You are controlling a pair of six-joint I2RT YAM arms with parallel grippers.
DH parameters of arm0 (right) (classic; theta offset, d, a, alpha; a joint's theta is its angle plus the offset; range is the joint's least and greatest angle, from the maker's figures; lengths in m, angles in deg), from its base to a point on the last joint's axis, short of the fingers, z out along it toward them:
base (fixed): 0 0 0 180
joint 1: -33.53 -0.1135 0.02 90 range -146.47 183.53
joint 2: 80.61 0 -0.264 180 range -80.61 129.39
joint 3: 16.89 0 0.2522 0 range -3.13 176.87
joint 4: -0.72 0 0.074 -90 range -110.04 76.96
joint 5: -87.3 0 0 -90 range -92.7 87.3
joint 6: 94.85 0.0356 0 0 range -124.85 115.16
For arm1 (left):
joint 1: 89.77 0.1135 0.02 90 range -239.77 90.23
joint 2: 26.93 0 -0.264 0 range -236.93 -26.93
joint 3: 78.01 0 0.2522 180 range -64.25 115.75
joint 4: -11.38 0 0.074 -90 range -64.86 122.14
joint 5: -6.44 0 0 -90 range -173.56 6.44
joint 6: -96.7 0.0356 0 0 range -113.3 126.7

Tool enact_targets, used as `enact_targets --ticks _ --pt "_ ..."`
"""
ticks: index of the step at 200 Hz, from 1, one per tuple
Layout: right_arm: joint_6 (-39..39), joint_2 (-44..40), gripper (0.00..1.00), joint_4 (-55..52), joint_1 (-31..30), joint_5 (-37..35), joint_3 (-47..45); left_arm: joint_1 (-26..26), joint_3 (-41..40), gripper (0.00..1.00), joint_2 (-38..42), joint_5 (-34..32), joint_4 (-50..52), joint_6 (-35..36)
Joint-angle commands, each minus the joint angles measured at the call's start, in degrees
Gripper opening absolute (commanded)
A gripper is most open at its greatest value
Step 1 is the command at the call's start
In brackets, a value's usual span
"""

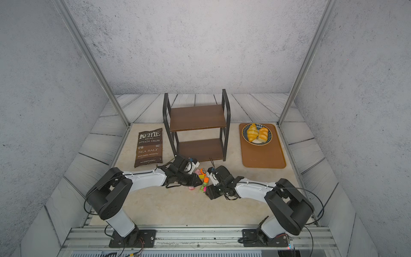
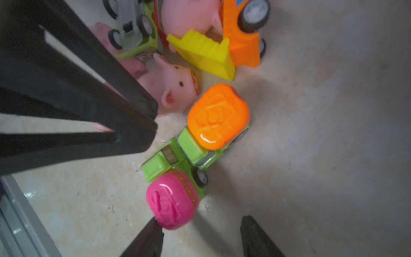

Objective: Organize plastic toys on shelves
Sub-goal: Adjust the plastic toy at the center of the board.

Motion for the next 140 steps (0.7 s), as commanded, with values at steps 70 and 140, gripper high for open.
enact_targets --ticks 70,140 --pt "3.1 0.8 0.56 -1.3 -0.5 -9.8 0.9 -2.2 -1.0 0.23 -0.8 -0.2 3.8 1.0" --pt "3.4 1.7 0.55 -2.9 -0.4 -13.4 2.3 -3.0 -3.7 0.19 0.9 4.2 0.3 -0.6"
